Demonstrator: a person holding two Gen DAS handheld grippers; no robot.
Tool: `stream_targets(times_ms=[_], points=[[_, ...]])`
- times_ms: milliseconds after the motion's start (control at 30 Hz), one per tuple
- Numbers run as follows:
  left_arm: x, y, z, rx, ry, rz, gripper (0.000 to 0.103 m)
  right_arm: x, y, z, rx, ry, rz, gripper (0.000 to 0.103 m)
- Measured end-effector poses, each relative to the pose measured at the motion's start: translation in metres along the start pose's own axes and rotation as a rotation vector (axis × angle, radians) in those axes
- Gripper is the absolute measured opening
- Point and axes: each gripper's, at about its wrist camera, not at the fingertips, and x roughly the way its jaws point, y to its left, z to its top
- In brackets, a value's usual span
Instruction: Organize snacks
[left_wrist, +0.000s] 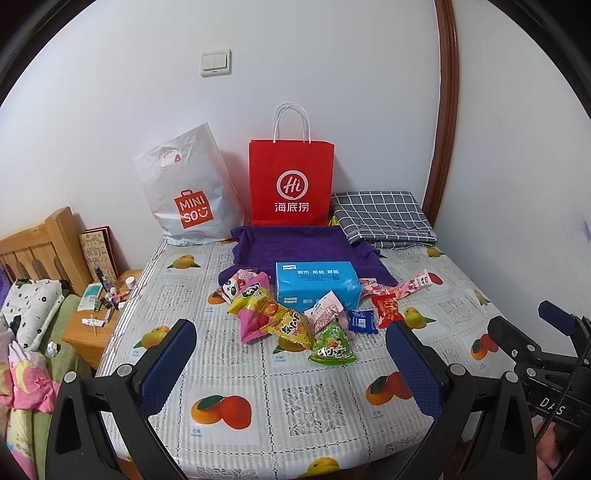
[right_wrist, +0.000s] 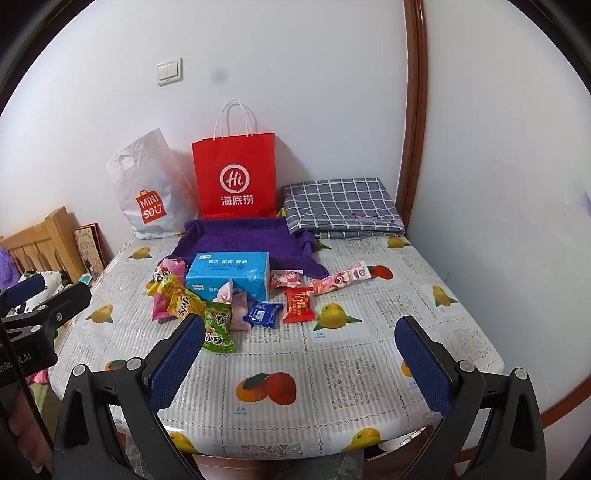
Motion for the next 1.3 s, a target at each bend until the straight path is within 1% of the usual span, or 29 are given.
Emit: stream_targets(times_ms=[1300], points=[[-0.0026, -0.003, 0.0003, 0.005, -0.007, -0.009, 0.103, -0.0055, 0.0011, -0.0013, -0.006, -0.014, 0.001, 0.102]])
